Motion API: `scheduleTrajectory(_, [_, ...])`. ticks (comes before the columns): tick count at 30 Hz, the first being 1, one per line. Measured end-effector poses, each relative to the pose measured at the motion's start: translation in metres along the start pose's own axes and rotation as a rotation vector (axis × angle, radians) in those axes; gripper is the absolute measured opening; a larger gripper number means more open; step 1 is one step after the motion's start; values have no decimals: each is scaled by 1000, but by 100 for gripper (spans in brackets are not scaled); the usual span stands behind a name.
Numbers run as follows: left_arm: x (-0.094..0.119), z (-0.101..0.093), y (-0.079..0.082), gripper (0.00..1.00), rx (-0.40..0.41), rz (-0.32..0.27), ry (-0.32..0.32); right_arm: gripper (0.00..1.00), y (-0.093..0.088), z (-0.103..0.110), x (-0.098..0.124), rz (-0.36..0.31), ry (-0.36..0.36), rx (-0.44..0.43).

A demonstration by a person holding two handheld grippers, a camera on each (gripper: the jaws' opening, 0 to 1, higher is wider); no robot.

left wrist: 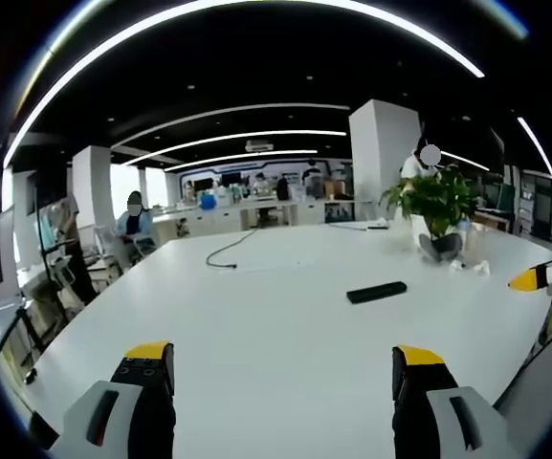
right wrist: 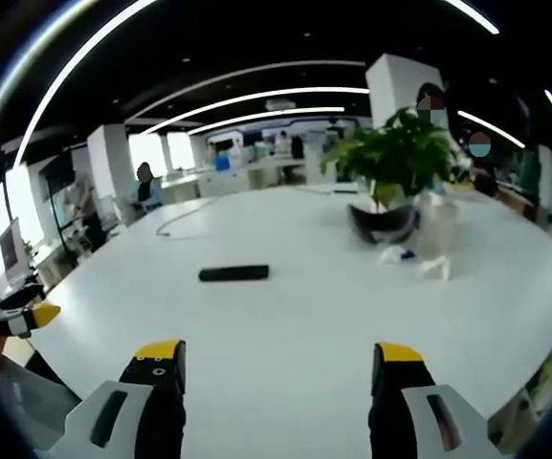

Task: Press the specified remote control buttons in sequence, fully releasing each button before pressing the next.

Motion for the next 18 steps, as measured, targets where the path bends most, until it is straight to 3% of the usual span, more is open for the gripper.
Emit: scheduleTrajectory(18, [-1,0,-1,98,-2,5,-1,78,-1,0,-1,5,1,4])
Point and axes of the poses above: the point that each gripper's makers call its tool centre point, and the gripper's own axes: x roughly backward along the fingers, z roughly to its left, y roughly out of its top, the point moved 1 cm from there along x, roughly backward along the fingers, and after that the axes turned 1 degree about y, right-handed, at the moved point
